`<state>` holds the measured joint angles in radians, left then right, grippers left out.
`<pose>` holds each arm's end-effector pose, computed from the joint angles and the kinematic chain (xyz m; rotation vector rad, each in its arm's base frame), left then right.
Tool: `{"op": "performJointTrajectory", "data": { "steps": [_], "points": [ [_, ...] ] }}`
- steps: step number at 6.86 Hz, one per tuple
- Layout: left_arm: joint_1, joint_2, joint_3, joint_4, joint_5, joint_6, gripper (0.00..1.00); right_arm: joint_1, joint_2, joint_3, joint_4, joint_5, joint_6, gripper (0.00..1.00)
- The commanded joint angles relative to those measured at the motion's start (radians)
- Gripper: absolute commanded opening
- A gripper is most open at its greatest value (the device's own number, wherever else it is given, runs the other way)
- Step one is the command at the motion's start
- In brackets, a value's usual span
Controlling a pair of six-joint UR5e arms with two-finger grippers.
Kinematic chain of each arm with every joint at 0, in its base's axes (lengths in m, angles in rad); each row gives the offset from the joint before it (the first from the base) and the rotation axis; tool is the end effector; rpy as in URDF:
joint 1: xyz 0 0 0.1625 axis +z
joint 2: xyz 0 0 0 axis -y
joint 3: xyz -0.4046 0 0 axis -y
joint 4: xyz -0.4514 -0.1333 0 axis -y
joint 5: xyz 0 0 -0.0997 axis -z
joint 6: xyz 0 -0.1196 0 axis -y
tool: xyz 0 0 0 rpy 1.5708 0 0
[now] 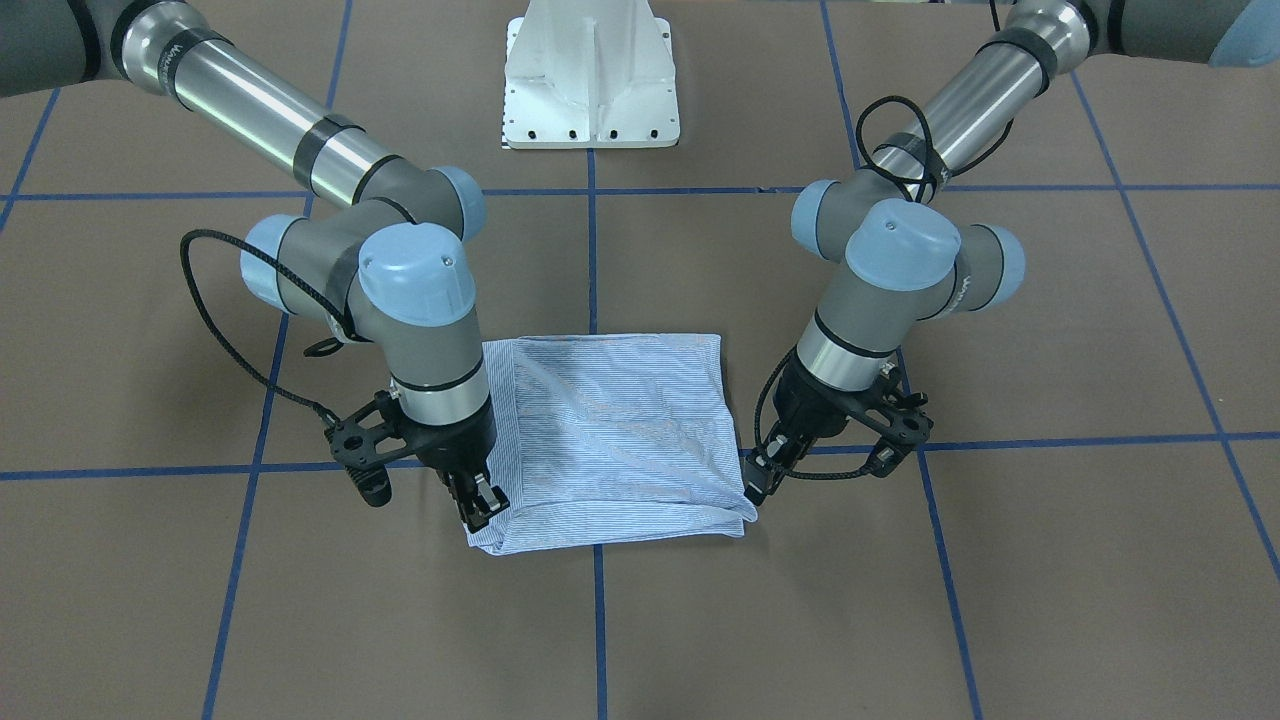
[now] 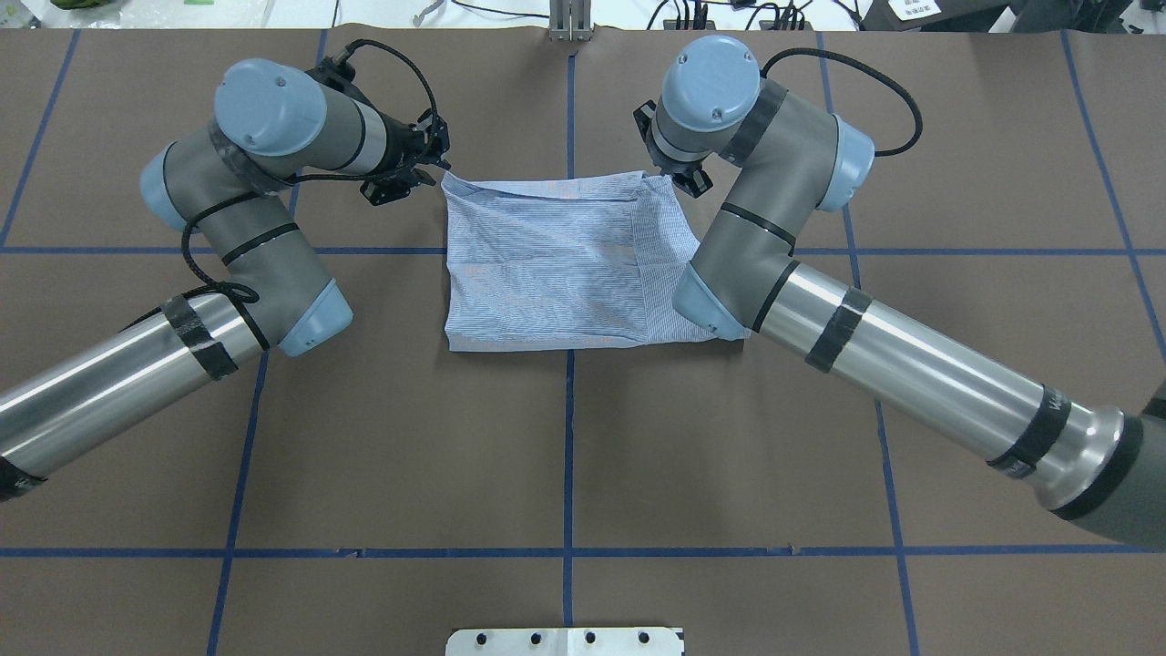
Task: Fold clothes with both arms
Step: 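Open both grippers and raise them away from the folded shirt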
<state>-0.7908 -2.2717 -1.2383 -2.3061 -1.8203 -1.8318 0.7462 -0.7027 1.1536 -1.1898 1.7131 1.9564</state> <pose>0.5102 -0.6633 0.2723 0.0738 1.1519 -0.7996 -0.5596 -0.6758 0.2333 0.0179 -0.8802 1.0027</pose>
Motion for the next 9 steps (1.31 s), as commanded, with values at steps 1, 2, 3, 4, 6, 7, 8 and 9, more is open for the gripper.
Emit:
{"op": "performJointTrajectory", "data": {
  "steps": [1,2,3,4,6,7,8,9],
  "points": [
    [-0.040,-0.009,0.039,-0.039,0.013,0.063,0.86,0.066,0.034,-0.064,0.035,0.029,-0.181,1.00],
    [-0.051,-0.008,0.027,-0.038,-0.007,0.068,0.87,0.117,0.011,-0.060,0.036,0.113,-0.262,1.00],
    [-0.077,0.007,-0.005,-0.030,-0.078,0.112,0.95,0.155,-0.033,-0.019,0.035,0.178,-0.315,1.00],
    [-0.109,0.099,-0.118,-0.027,-0.133,0.238,0.98,0.203,-0.117,0.044,0.032,0.265,-0.440,1.00],
    [-0.157,0.268,-0.306,-0.016,-0.151,0.517,0.98,0.338,-0.290,0.154,0.024,0.432,-0.732,1.00],
    [-0.206,0.369,-0.385,-0.010,-0.196,0.690,0.99,0.431,-0.358,0.188,0.012,0.510,-0.877,1.00],
    [-0.281,0.468,-0.429,-0.010,-0.279,0.909,0.99,0.490,-0.427,0.268,-0.052,0.564,-1.013,1.00],
    [-0.385,0.553,-0.429,-0.010,-0.353,1.144,0.99,0.527,-0.514,0.378,-0.165,0.586,-1.198,1.00]
  ]
}}
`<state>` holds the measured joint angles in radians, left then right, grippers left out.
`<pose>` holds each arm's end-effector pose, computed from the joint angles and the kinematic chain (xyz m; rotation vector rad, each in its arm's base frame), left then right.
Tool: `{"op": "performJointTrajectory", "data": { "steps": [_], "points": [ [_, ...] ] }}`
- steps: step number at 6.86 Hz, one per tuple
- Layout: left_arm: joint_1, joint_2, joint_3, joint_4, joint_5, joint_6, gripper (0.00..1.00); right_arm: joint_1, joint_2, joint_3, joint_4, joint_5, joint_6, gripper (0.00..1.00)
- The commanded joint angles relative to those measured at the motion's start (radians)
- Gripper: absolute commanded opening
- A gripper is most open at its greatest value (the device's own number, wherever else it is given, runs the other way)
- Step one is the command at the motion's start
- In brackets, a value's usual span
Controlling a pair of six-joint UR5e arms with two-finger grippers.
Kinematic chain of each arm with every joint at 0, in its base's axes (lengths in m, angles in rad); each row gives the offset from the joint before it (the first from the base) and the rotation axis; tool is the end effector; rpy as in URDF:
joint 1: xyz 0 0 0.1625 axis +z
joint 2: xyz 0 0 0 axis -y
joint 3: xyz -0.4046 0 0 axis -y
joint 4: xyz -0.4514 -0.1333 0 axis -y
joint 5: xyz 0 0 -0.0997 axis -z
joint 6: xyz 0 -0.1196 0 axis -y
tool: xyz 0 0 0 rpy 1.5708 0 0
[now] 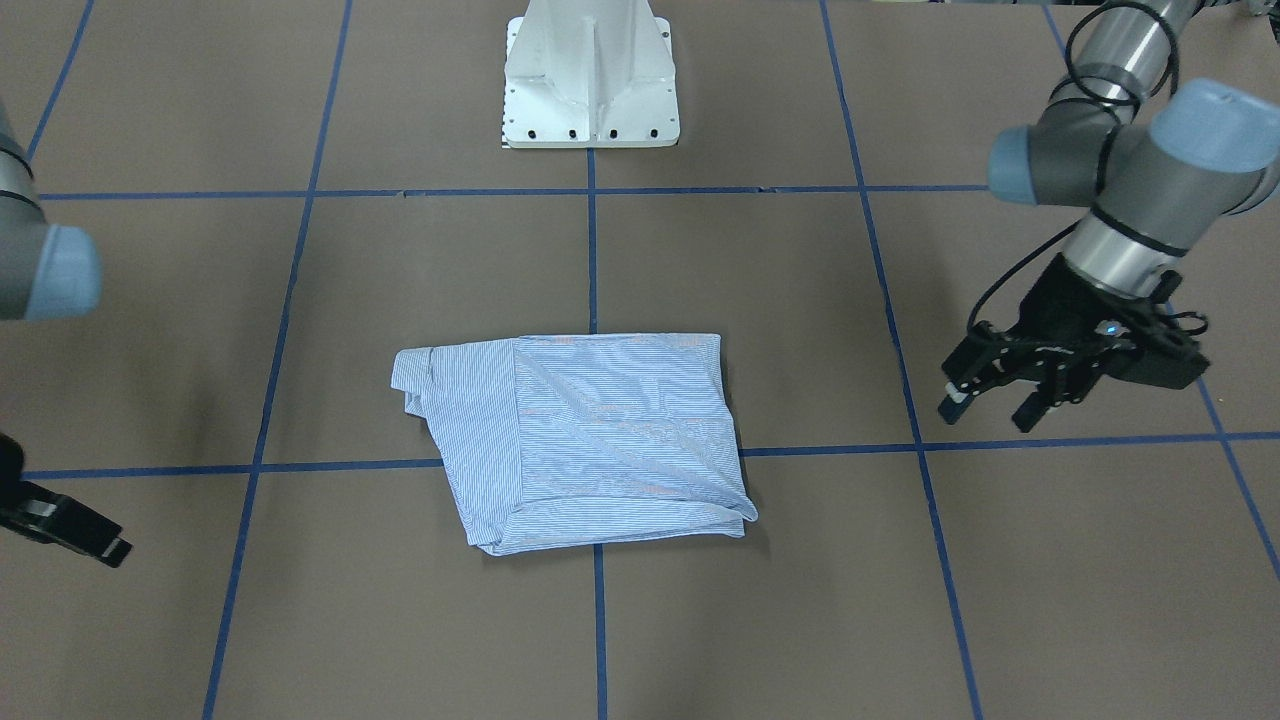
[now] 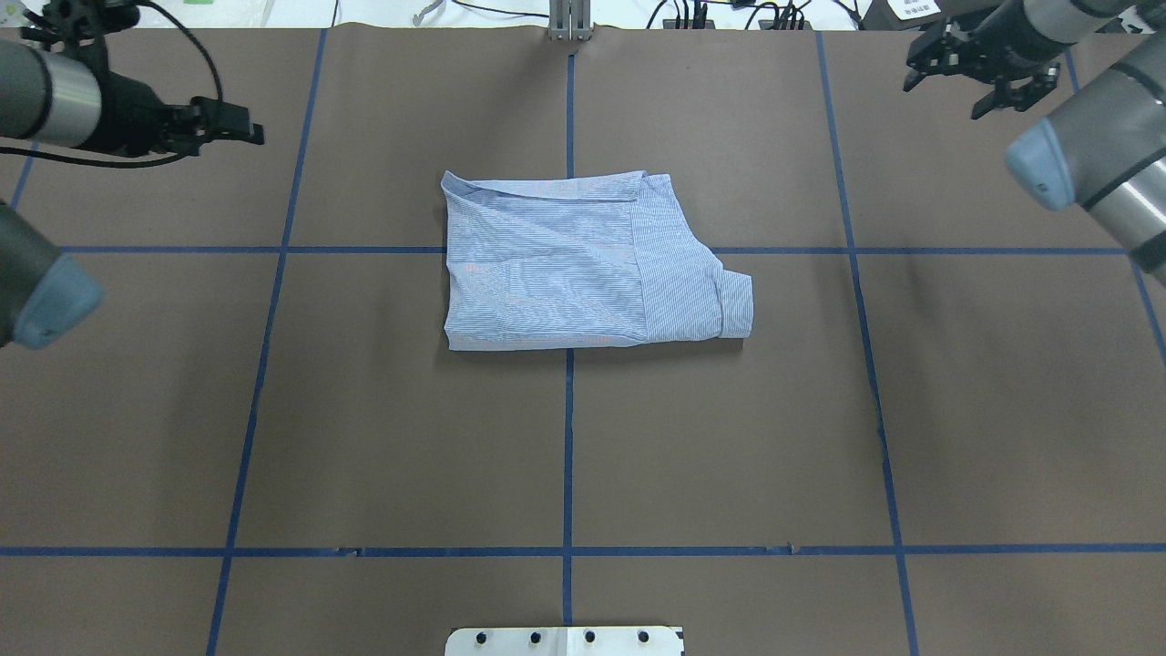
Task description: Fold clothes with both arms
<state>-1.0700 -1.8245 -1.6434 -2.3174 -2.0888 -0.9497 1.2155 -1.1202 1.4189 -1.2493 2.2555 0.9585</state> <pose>0.2558 -0.6216 0.3715 0.4730 1.0414 -0.1212 -0.2043 -0.7163 0.4113 0.0674 -0.8912 0.3506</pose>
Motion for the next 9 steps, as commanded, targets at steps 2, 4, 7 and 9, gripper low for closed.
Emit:
{"op": "performJointTrajectory", "data": {
  "steps": [2,4,7,9],
  "points": [
    [-0.264,0.201,-0.012,0.153,-0.100,0.754,0.99,0.160,-0.165,0.222,-0.421,0.023,-0.631,1.00],
    [-0.441,0.203,-0.001,0.362,-0.198,1.048,0.99,0.263,-0.322,0.251,-0.438,0.021,-0.936,1.00],
    [-0.507,0.218,-0.016,0.559,-0.285,1.175,0.99,0.272,-0.531,0.359,-0.437,0.068,-0.948,1.00],
    [-0.510,0.278,-0.021,0.547,-0.293,1.177,0.99,0.272,-0.581,0.360,-0.397,0.125,-0.945,1.00]
  ]
}}
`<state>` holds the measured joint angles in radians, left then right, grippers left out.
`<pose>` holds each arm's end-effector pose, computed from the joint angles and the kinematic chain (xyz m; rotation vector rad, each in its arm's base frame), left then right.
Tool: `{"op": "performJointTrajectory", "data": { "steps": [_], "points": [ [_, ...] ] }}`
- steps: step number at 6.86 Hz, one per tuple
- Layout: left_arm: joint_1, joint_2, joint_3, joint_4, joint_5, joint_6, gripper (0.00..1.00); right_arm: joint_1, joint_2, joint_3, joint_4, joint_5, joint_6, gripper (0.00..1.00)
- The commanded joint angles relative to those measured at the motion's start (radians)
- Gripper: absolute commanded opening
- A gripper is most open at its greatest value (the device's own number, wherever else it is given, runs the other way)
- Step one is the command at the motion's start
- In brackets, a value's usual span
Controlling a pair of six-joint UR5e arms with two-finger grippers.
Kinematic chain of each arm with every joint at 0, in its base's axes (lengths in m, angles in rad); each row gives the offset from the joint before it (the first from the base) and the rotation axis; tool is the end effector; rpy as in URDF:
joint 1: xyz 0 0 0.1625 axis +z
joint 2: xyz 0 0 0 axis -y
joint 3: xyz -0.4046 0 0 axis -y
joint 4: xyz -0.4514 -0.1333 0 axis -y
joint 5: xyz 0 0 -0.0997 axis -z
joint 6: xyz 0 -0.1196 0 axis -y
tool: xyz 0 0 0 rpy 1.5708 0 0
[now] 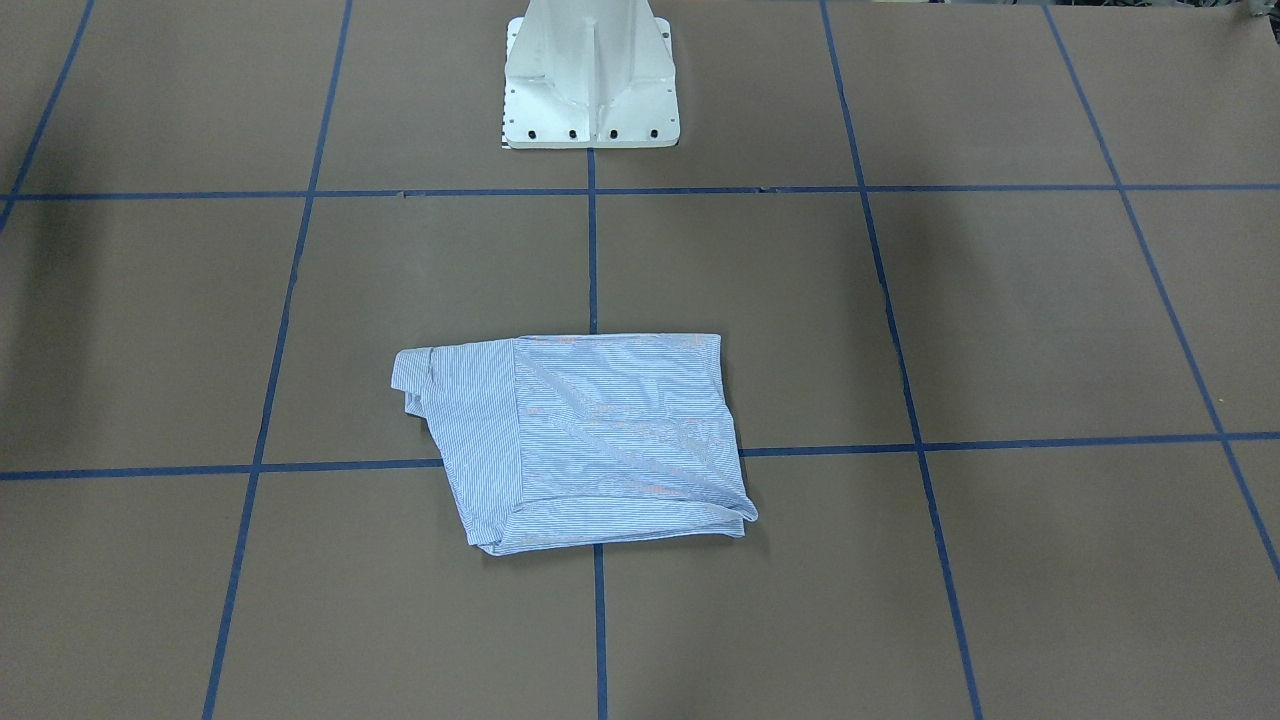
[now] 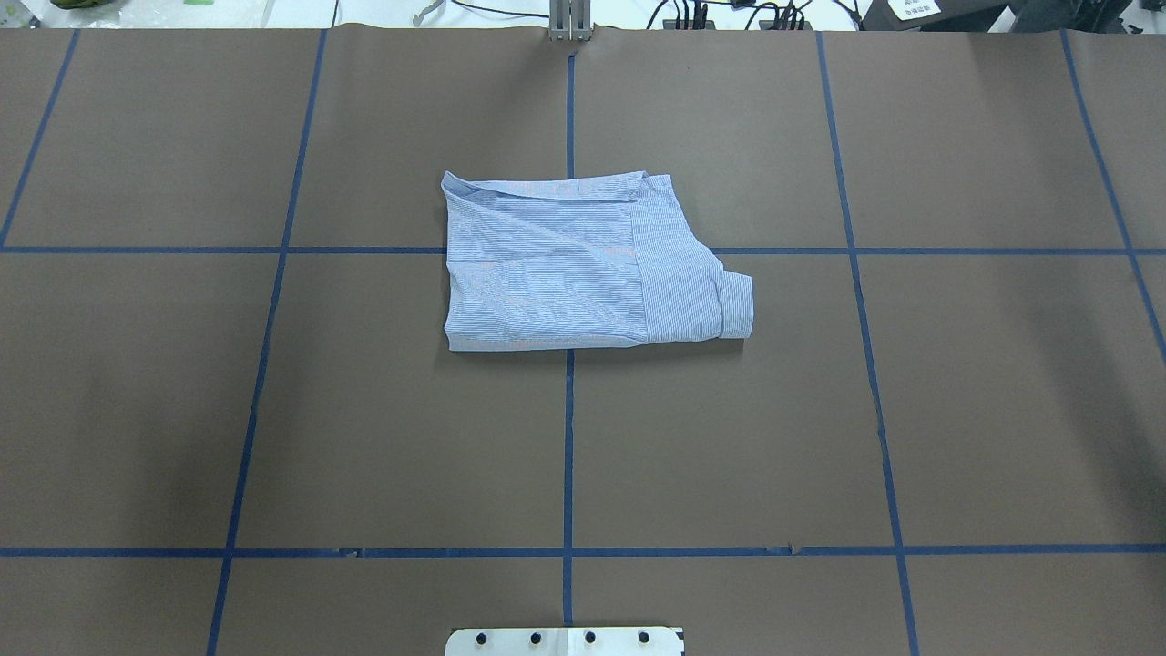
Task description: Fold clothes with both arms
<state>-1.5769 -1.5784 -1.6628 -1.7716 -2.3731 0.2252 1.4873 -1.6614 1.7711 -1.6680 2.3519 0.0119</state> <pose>-0.0508 -0.5718 0.5721 0.3756 0.7612 0.3263 0.0062 -0.5151 0.5997 -0.0254 -0.7810 -0.0728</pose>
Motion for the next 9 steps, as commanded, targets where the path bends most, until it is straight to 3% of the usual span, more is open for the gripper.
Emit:
{"op": "performJointTrajectory", "data": {
  "steps": [1,9],
  "points": [
    [-0.008,0.043,-0.006,0.001,-0.006,0.009,0.99,0.001,-0.041,0.007,0.066,0.027,0.011,1.00],
    [-0.023,0.060,-0.049,0.004,0.018,-0.061,0.99,0.001,-0.024,-0.015,0.074,0.021,0.011,1.00]
  ]
}}
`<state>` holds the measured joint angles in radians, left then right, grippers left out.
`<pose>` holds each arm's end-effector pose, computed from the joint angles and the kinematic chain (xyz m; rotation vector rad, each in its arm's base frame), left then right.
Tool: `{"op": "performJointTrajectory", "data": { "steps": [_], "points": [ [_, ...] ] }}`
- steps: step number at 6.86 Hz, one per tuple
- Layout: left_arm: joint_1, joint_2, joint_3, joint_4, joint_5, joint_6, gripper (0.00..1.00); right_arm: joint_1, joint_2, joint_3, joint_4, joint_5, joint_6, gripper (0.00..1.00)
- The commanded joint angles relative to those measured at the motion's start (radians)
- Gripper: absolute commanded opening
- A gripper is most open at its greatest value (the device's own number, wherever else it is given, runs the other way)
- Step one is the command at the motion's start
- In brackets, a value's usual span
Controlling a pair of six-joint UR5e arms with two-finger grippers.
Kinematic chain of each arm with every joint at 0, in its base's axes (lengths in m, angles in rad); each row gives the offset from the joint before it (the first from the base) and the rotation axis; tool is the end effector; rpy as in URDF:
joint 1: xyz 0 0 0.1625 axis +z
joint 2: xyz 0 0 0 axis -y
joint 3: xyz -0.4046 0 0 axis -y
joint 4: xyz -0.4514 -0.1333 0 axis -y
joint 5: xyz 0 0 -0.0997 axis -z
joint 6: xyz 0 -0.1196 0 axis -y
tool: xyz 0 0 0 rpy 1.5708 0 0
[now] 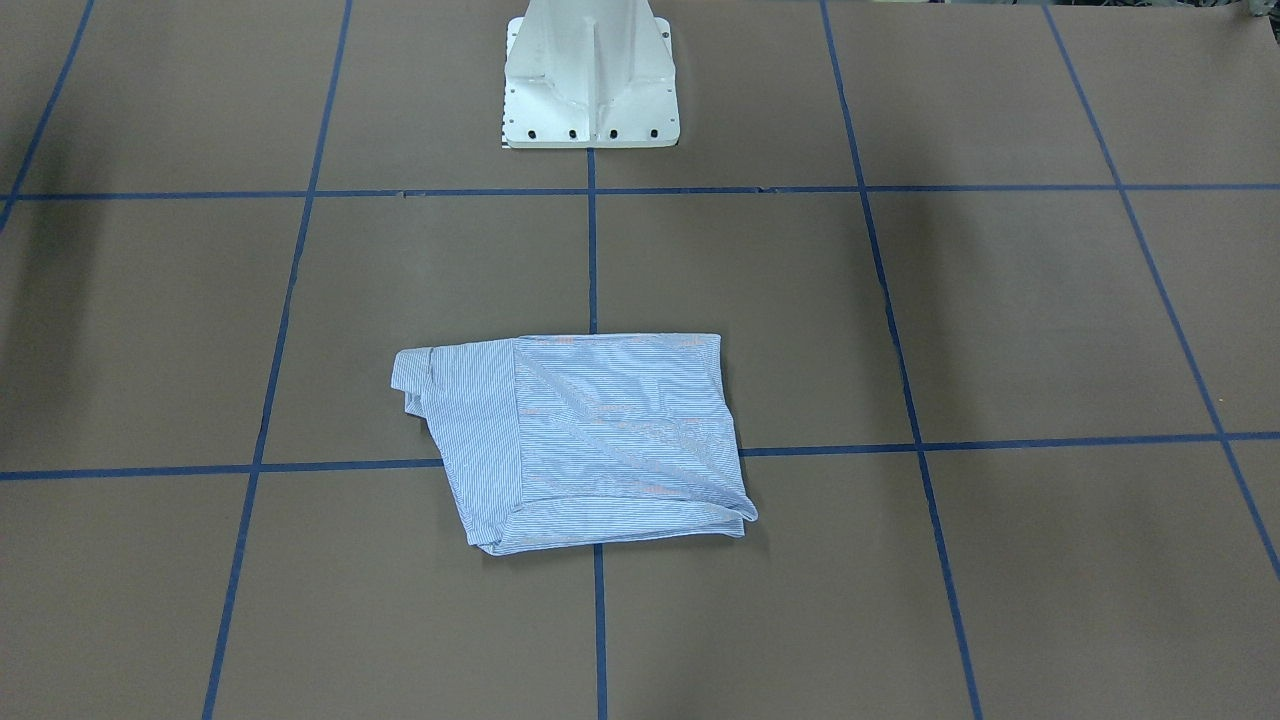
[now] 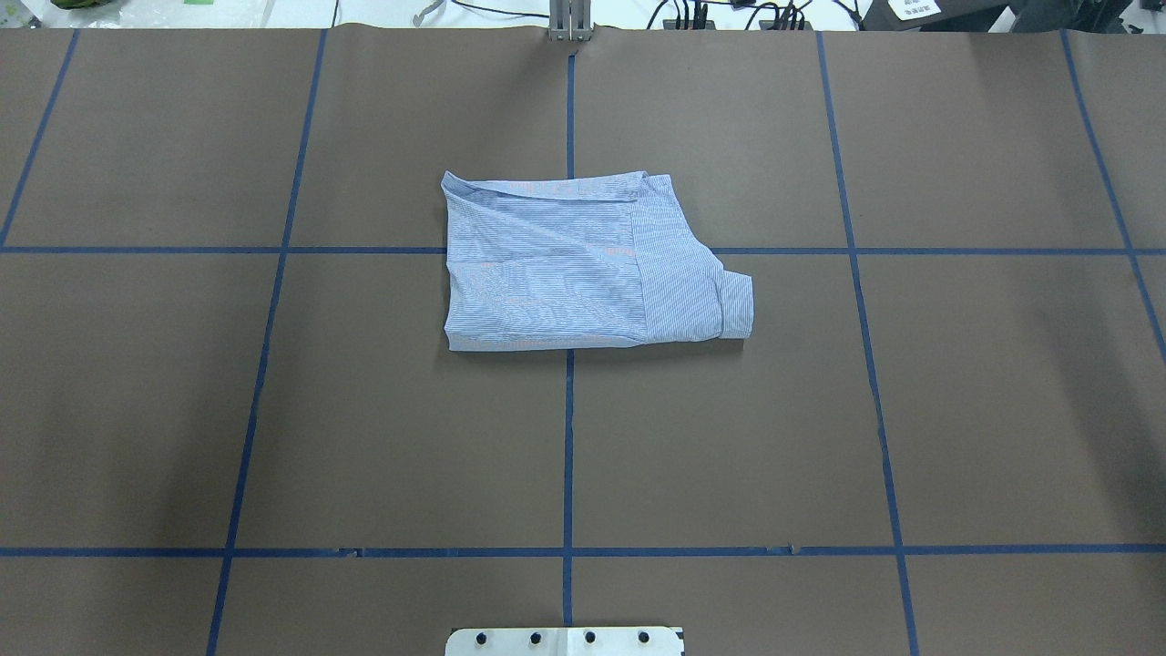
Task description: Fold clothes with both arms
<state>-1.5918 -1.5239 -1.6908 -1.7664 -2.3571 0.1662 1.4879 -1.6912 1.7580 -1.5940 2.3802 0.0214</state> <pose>-0.0602 -0.5486 0.5887 0.3273 0.7559 0.2425 0.0047 -0.5071 0.6121 -0.0010 -0.8105 -0.0757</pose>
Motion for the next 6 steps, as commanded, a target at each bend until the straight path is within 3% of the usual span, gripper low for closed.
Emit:
{"op": "performJointTrajectory", "data": {
  "steps": [1,6],
  "points": [
    [-0.011,0.016,-0.023,-0.002,0.002,-0.002,0.99,0.000,0.011,-0.003,0.000,-0.007,0.002,1.00],
    [-0.010,0.010,-0.038,-0.001,0.004,-0.010,0.99,0.000,0.039,-0.037,0.002,-0.009,-0.001,1.00]
  ]
}}
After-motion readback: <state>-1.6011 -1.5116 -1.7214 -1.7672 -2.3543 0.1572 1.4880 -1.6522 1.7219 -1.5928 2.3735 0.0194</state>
